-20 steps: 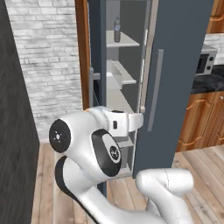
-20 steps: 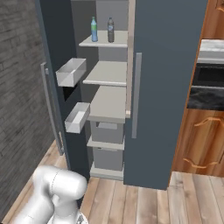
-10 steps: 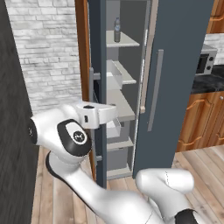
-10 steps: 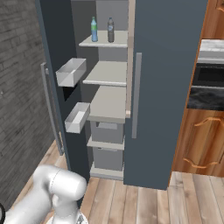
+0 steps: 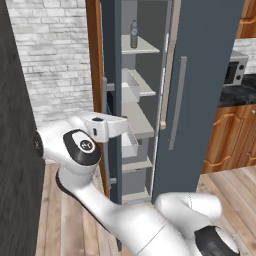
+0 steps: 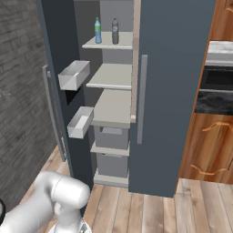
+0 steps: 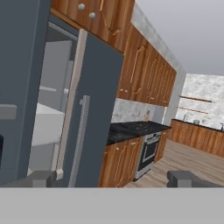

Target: Take the bottled waters from the counter and place them in the freezer to freeze. Close the freezer door after placing the bottles.

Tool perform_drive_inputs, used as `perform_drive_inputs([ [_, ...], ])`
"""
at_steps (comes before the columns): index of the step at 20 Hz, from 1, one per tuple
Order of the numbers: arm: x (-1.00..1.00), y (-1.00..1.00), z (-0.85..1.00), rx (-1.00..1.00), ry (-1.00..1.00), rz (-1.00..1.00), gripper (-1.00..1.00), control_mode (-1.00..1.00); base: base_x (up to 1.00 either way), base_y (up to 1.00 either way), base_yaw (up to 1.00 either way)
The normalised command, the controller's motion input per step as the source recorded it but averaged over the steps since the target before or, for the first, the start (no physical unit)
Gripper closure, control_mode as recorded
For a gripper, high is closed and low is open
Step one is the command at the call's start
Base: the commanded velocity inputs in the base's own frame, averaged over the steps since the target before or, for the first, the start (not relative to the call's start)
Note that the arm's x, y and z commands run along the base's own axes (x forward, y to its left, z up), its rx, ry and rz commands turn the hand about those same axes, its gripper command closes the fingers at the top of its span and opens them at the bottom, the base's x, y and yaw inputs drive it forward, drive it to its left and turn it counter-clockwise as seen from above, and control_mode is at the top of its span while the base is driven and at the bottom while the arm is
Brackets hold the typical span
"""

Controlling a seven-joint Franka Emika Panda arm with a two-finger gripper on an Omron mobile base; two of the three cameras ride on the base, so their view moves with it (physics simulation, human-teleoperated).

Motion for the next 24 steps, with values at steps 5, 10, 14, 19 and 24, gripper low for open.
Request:
perform_drive_inputs([
  [5, 0.67, 0.0, -0.05, 0.0, 0.0, -0.03, -1.0, -1.0, 0.0, 0.0, 0.0],
  [10, 0.75, 0.0, -0.03, 0.0, 0.0, -0.05, -1.0, -1.0, 0.0, 0.0, 0.0],
  [14, 0.79, 0.0, -0.03, 0.0, 0.0, -0.05, -1.0, -1.0, 0.0, 0.0, 0.0],
  [19, 0.67, 0.0, -0.1, 0.0, 0.0, -0.03, -1.0, -1.0, 0.0, 0.0, 0.0],
  [24, 0.5, 0.0, -0.06, 0.0, 0.0, -0.03, -1.0, -1.0, 0.0, 0.0, 0.0],
])
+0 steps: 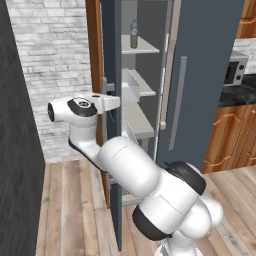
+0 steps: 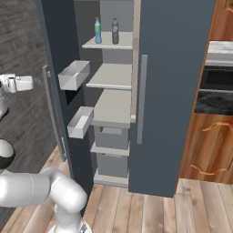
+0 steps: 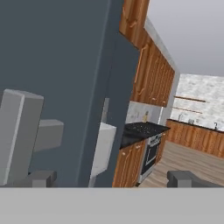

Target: Take the bottled waters from the counter and place them in the freezer to freeze. Close the freezer door after placing the bottles.

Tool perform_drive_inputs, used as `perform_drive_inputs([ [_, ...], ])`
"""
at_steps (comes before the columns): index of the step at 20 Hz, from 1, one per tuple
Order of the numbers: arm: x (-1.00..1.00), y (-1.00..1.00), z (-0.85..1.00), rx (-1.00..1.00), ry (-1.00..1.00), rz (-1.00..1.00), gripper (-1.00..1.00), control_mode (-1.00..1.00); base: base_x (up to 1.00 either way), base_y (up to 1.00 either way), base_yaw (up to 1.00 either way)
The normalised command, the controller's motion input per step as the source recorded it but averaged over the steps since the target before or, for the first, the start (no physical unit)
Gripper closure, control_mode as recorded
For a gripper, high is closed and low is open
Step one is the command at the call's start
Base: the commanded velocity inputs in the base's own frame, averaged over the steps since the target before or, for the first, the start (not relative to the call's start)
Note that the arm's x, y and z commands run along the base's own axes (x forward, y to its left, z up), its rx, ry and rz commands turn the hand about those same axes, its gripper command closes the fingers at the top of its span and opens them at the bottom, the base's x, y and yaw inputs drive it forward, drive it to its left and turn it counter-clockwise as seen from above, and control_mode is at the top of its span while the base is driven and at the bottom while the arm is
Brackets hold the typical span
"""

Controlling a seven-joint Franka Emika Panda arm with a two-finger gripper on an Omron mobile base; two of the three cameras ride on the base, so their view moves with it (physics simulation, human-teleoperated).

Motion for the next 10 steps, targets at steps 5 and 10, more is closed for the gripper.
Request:
perform_drive_inputs([
  [5, 0.48, 0.0, -0.05, -0.02, 0.0, -0.04, -1.0, -1.0, 0.0, 0.0, 0.0],
  [10, 0.38, -0.06, -0.05, -0.01, 0.0, -0.01, -1.0, -1.0, 0.0, 0.0, 0.0],
])
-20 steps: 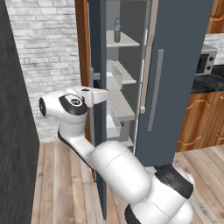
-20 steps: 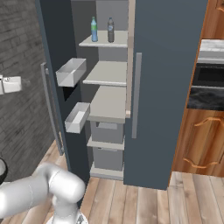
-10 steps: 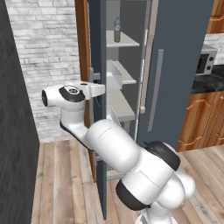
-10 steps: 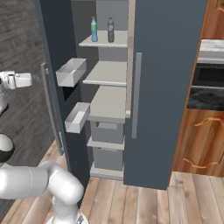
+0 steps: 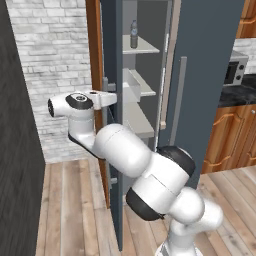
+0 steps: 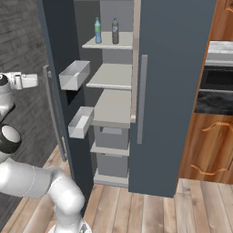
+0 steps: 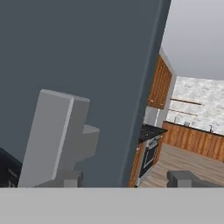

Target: Take the bottled waters from the counter and place them in the freezer to freeze. Close the freezer door after placing the bottles.

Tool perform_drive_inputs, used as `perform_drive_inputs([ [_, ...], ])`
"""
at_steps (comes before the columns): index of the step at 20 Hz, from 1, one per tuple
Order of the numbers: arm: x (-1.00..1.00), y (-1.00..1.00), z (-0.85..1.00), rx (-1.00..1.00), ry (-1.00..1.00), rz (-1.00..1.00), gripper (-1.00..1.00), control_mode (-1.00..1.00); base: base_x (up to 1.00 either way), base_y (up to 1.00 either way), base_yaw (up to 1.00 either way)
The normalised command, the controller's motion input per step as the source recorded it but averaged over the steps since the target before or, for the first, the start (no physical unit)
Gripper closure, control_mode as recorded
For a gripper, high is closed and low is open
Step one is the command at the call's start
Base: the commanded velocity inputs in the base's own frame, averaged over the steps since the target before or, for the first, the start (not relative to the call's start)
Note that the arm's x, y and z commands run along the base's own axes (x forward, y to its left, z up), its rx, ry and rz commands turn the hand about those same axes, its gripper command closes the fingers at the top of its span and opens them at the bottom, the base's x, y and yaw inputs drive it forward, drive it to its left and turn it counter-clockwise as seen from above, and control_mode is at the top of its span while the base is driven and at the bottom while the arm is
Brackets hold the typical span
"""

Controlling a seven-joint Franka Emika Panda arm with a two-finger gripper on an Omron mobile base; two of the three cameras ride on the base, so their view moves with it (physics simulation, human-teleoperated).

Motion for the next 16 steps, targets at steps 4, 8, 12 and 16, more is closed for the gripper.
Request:
perform_drive_inputs([
  [4, 0.31, -0.11, -0.06, -0.01, 0.0, 0.0, -1.0, -1.0, 0.0, 0.0, 0.0],
  [8, 0.24, -0.32, -0.08, 0.0, 0.0, 0.0, -1.0, -1.0, 0.0, 0.0, 0.0],
  [12, 0.08, -0.68, -0.11, 0.0, 0.0, 0.1, -1.0, -1.0, 0.0, 0.0, 0.0],
  [16, 0.08, -0.8, -0.12, 0.0, 0.0, 0.13, -1.0, -1.0, 0.0, 0.0, 0.0],
])
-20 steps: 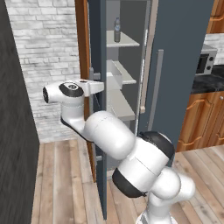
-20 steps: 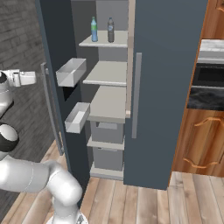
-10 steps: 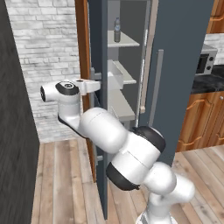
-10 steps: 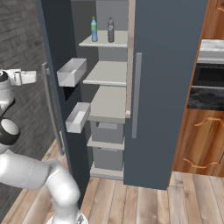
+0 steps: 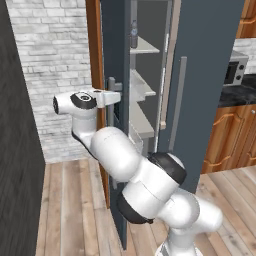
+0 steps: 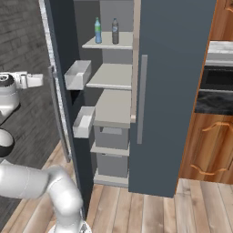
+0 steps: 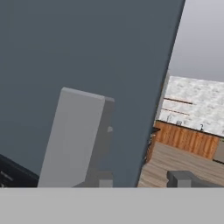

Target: Take the bottled waters from the counter and place them in the freezer to freeze. Close the freezer door after placing the bottles.

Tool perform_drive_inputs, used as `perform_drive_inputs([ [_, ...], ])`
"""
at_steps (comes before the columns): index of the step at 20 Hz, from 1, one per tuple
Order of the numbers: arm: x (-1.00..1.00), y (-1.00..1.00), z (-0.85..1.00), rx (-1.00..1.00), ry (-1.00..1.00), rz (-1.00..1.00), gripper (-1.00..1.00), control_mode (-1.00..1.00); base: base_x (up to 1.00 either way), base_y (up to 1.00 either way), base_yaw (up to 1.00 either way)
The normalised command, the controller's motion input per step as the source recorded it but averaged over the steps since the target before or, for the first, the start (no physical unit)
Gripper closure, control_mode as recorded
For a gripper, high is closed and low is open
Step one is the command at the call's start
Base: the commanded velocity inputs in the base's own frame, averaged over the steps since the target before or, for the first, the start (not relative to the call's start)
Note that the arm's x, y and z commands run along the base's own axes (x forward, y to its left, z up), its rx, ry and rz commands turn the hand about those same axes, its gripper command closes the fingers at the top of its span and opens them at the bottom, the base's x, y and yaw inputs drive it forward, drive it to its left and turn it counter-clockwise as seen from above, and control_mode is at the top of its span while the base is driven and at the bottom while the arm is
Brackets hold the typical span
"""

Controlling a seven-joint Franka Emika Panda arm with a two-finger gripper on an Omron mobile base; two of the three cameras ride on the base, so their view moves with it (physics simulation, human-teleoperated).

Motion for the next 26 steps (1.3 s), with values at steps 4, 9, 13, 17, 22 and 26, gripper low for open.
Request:
perform_drive_inputs([
  [4, 0.12, -0.81, -0.14, 0.0, 0.0, 0.13, -1.0, -1.0, 0.0, 0.0, 0.0],
  [9, 0.2, -0.8, -0.14, 0.0, 0.0, 0.12, -1.0, -1.0, 0.0, 0.0, 0.0],
  [13, 0.29, -0.73, -0.15, 0.0, 0.0, 0.1, -1.0, -1.0, 0.0, 0.0, 0.0],
  [17, 0.44, -0.66, -0.16, 0.0, 0.0, 0.06, -1.0, -1.0, 0.0, 0.0, 0.0],
  [22, 0.65, -0.56, -0.15, 0.0, 0.0, 0.01, -1.0, -1.0, 0.0, 0.0, 0.0],
  [26, 0.86, -0.4, -0.08, 0.0, 0.01, 0.0, -1.0, -1.0, 0.0, 0.0, 0.0],
])
